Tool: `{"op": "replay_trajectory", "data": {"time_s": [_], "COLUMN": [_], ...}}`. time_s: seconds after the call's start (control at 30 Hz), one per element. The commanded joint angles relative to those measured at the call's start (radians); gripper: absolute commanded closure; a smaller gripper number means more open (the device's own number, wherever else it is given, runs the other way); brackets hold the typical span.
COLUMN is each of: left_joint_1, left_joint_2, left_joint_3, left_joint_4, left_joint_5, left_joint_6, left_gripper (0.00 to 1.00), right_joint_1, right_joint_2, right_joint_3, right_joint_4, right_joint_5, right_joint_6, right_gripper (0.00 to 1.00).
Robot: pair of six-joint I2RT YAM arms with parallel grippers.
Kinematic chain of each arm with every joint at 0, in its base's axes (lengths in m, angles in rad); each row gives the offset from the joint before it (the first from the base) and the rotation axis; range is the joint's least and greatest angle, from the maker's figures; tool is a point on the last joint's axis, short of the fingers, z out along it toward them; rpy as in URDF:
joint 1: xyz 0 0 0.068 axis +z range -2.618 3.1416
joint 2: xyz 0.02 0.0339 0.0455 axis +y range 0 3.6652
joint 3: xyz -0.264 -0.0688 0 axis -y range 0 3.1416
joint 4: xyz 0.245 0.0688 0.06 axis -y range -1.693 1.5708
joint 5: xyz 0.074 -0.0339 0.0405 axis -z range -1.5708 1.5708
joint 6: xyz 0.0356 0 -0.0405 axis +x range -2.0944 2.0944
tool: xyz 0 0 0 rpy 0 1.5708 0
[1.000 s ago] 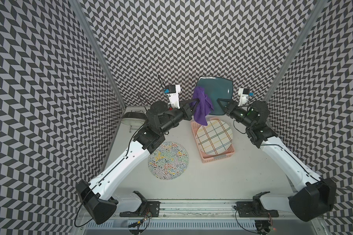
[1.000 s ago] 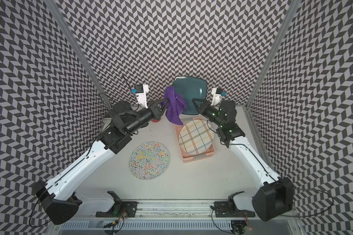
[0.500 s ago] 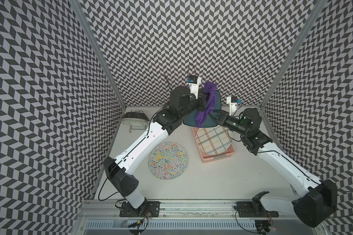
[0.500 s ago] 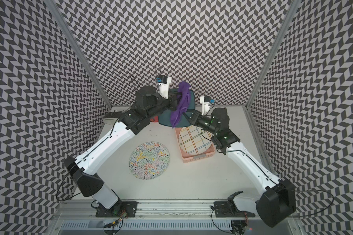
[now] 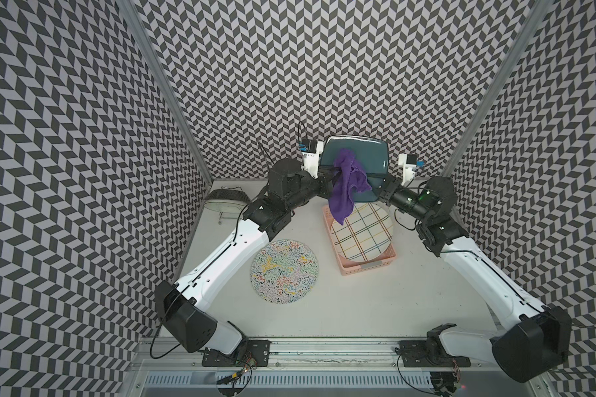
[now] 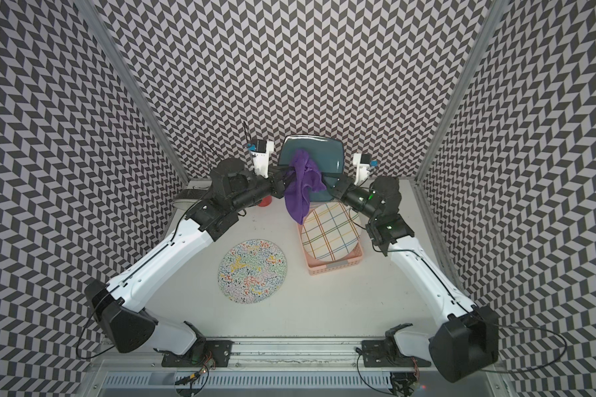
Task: Wipe the wet plate dry
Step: Wipe the plate with towel.
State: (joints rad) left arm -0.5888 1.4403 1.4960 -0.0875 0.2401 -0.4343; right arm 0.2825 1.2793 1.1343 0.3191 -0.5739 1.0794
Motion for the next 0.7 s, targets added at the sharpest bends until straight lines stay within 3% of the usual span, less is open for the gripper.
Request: {"op": "replay_trajectory", "data": {"time_s": [0.0,0.13,0.3,0.67], "left_joint_1": [0.195,0.285,0.248,0.072], "left_joint_2": [-0.067,-0.081,-0.02,0.093], "left_joint_3": [-0.064,-0.106,-0.122,0.003], "left_joint_4": [0.182,0.486,0.876,0.987], "left_joint_5": [0.135,0.314,0.394,0.386], "left_joint_6": [-0.248,-0.57,-0.891,-1.005], "left_gripper": [1.0,1.0,1.0,1.0], "right_joint_1": [-0.059,-0.061,-0.019,0.128], "right_joint_2": [-0.041,-0.035,-0.004,0.118], "right_joint_3": [0.045,-0.002,-0.057,0.067], "right_joint_4": [0.549,0.712,0.842,0.791], "right_joint_5": [-0.058,-0.083,-0.1,-0.135], "right_joint_6": [0.218,0.335,0.422,0.358], "right_gripper": [1.0,1.0,1.0,1.0]}}
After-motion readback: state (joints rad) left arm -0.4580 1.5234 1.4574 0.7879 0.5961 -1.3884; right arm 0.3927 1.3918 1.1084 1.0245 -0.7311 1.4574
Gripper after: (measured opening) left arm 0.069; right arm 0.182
